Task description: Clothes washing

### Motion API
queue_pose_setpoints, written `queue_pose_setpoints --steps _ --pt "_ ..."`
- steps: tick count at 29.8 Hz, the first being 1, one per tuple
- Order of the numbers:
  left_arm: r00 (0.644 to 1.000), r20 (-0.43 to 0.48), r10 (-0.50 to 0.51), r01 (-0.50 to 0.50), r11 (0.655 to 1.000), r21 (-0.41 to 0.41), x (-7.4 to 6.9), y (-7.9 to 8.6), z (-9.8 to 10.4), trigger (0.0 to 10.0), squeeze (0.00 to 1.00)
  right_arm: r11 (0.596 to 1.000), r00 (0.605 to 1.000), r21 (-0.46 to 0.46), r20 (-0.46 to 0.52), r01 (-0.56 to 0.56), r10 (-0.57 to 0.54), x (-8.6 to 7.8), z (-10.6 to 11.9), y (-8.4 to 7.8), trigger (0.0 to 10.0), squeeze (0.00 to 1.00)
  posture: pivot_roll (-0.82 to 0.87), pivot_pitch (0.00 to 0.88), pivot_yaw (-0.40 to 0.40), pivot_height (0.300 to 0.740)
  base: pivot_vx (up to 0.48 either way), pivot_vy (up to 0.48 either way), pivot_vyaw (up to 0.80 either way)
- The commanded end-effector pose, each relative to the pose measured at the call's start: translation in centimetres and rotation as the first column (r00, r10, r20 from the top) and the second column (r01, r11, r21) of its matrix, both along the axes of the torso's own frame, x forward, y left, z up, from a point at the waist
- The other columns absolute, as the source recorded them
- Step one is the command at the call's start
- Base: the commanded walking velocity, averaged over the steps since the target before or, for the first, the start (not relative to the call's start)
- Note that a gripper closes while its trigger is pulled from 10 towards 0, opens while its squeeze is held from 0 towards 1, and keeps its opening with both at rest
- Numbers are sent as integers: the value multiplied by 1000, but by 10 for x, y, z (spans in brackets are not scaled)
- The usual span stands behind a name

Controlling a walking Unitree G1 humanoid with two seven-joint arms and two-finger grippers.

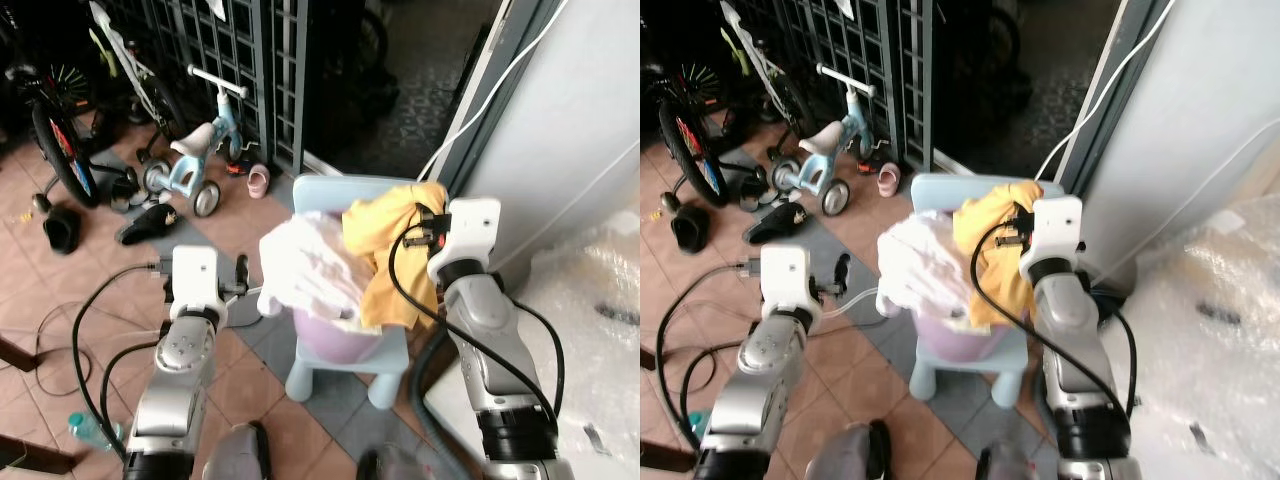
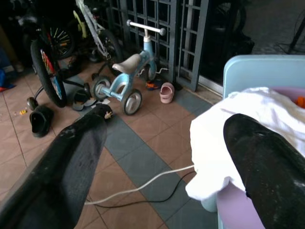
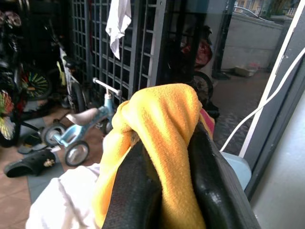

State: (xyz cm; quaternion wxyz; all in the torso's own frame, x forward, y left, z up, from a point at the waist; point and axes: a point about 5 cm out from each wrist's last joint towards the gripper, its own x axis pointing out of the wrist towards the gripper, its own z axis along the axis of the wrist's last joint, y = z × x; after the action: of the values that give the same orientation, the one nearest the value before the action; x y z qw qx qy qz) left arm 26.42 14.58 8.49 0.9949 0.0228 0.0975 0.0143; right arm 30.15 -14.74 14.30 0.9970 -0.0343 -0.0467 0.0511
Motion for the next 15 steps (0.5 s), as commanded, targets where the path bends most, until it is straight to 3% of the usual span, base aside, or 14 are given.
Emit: queue_pose_setpoints --steps 1,8,15 --pt "1000 0 -13 13 1000 6 3 -3 1 10000 0 999 999 -5 13 35 -35 -2 1 -8 10000 0 -44 0 3 740 0 0 -800" --pt "1000 -3 -15 15 1000 1 2 -4 -1 10000 0 999 999 -3 3 45 -45 -5 -3 -9 10000 0 -50 0 6 740 0 0 -800" --pt "997 17 -81 81 997 -3 5 -9 2 10000 0 998 998 -13 13 65 -65 -5 -1 -13 10000 0 -76 0 37 740 0 0 -800"
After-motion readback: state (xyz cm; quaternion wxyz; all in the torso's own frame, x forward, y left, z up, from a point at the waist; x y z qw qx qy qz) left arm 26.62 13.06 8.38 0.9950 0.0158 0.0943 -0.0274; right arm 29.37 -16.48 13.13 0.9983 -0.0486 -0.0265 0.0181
